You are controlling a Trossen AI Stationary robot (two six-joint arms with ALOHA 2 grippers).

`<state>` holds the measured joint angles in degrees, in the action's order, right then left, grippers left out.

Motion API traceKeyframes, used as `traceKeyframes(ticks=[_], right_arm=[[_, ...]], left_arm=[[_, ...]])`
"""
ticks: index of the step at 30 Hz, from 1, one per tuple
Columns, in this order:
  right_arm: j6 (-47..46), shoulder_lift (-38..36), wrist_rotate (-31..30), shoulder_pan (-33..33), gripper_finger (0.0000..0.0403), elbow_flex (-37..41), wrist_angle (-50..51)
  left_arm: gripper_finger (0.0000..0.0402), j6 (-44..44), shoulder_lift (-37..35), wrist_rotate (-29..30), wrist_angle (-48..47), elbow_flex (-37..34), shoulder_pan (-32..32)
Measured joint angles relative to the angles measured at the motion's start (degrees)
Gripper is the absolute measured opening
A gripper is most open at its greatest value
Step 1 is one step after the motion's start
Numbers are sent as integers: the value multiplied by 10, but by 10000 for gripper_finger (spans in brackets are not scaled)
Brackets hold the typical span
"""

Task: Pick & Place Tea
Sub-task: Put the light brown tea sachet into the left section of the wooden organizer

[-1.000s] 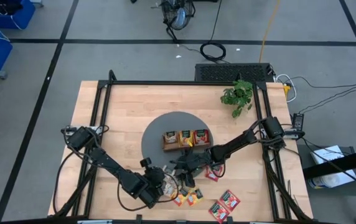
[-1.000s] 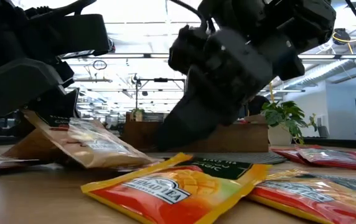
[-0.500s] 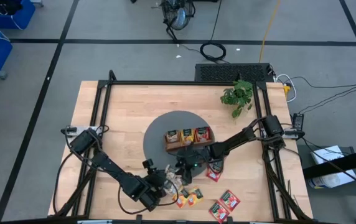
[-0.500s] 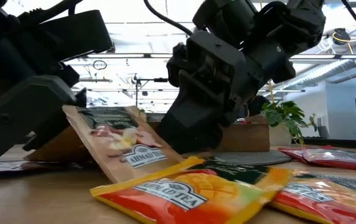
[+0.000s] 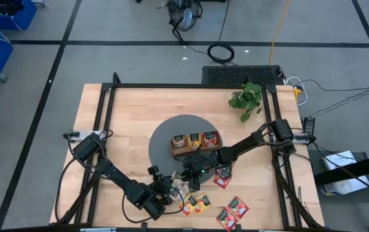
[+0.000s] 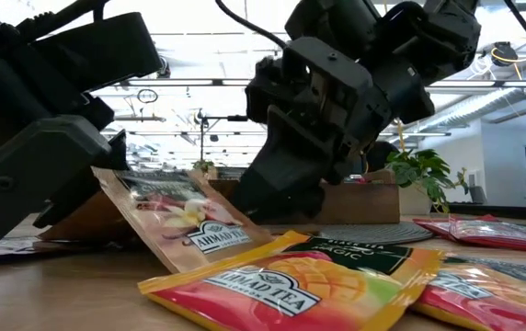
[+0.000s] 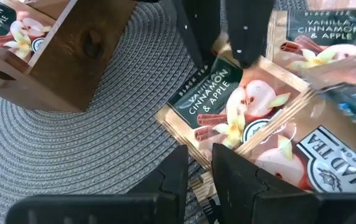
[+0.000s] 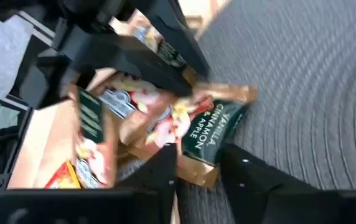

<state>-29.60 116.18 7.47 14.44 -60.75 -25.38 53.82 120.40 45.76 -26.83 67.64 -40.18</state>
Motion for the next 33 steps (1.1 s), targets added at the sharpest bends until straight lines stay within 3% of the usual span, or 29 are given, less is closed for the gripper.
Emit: traceKeyframes(ticks=[6,21,33], right_arm=[[61,0,2,9,7,0,-21],[128,-14,-13,20,1,0,-45],[237,-83,-48,19,0,0,35]], left_arm=[[81,-8,0,4,2,0,0],[81,-50,-29,-1,-7,-1,-17],[81,-46,-79,130,-26,0,-81]])
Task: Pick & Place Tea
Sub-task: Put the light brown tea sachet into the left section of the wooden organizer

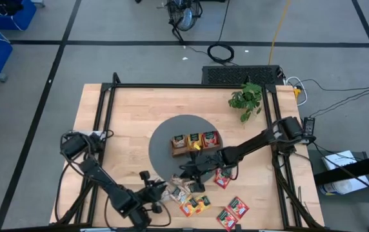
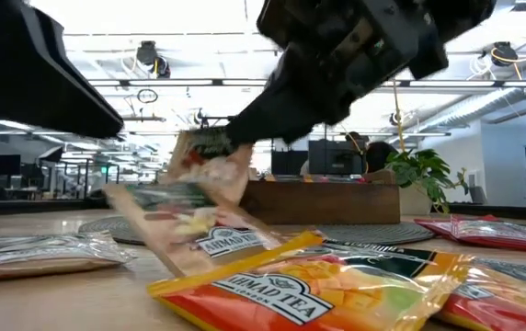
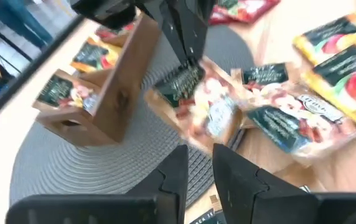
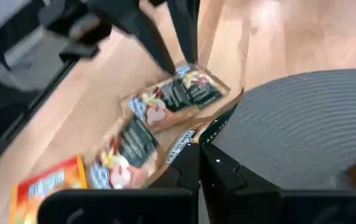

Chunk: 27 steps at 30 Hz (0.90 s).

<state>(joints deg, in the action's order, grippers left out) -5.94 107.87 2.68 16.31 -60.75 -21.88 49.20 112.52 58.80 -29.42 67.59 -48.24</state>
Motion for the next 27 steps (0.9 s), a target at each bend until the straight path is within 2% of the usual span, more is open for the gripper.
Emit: traceKeyframes(ticks=[5,12,16,20,27], right_arm=[[72,-71,0,-21,0,-24,113],[239,-141,-28,-75,0,-75,253],[277,-141,-25,-121,0,-101,304],[320,-110,13,-161,0,-100,315],[383,-80,4,-183,0,-100,309]], left_arm=[[81,17,-1,14,-22,1,-14],[81,25,-1,12,-35,1,-14],[81,28,-1,11,-39,1,-14],[81,21,-1,10,-40,1,-14],[81,21,-1,6,-56,1,-14]])
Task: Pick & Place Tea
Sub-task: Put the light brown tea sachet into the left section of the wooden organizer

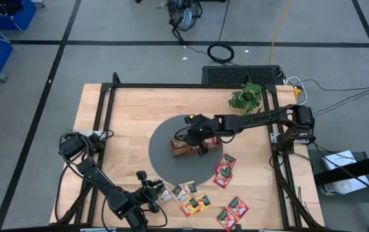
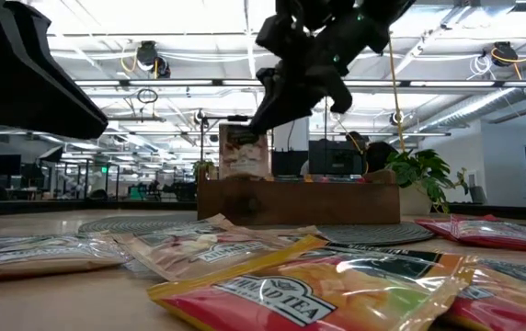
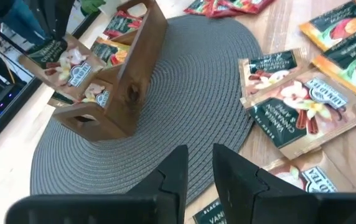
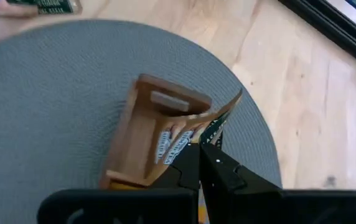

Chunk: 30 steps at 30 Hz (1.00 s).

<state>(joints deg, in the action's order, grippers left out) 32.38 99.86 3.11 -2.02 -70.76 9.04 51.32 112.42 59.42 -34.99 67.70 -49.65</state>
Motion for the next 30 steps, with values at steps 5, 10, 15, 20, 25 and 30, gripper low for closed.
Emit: traceKeyframes(ticks=[5,10,15,20,25,30], right_arm=[[17,14,16,-6,0,0,0],[18,27,46,-7,0,0,-18],[31,35,51,-5,0,0,-23],[30,42,62,-10,0,11,-34],[20,45,14,-12,2,32,-60],[-2,44,-3,-11,30,38,-102]], left_arm=[[81,3,0,-1,-12,0,0],[81,5,0,-7,-13,0,0],[81,13,0,-10,-18,0,0],[81,14,0,-13,-18,0,0],[81,15,0,-15,-18,0,0],[81,17,0,-15,-22,0,0]])
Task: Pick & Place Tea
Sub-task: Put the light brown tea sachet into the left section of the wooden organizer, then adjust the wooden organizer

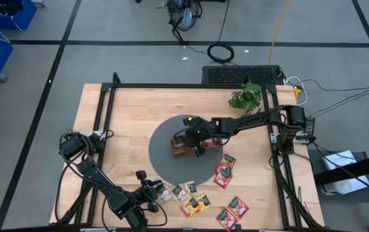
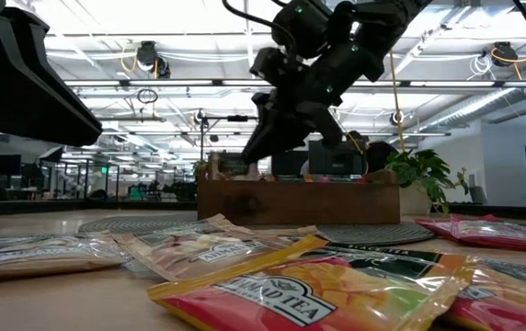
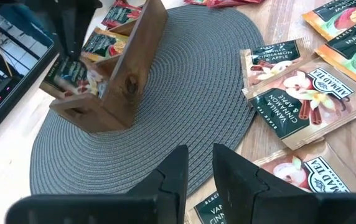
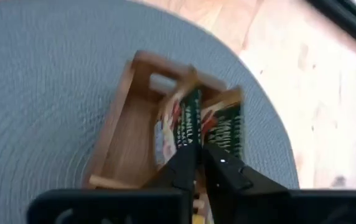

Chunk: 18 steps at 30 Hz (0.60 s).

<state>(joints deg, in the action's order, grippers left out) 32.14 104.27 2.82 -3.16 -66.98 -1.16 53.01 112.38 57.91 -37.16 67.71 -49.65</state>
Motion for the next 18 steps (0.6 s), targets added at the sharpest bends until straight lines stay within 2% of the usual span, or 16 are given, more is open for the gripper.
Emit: traceKeyframes(ticks=[6,10,13,18], right_arm=[[-29,0,-2,0,84,0,-12],[-62,-12,-57,4,110,0,0],[-82,-39,-90,10,118,0,28],[-128,-90,-88,21,110,1,129]], left_arm=[[81,0,0,0,0,0,0],[81,2,0,-4,-3,0,0],[81,14,0,-6,-3,-7,0],[81,52,0,-7,-3,-28,3]])
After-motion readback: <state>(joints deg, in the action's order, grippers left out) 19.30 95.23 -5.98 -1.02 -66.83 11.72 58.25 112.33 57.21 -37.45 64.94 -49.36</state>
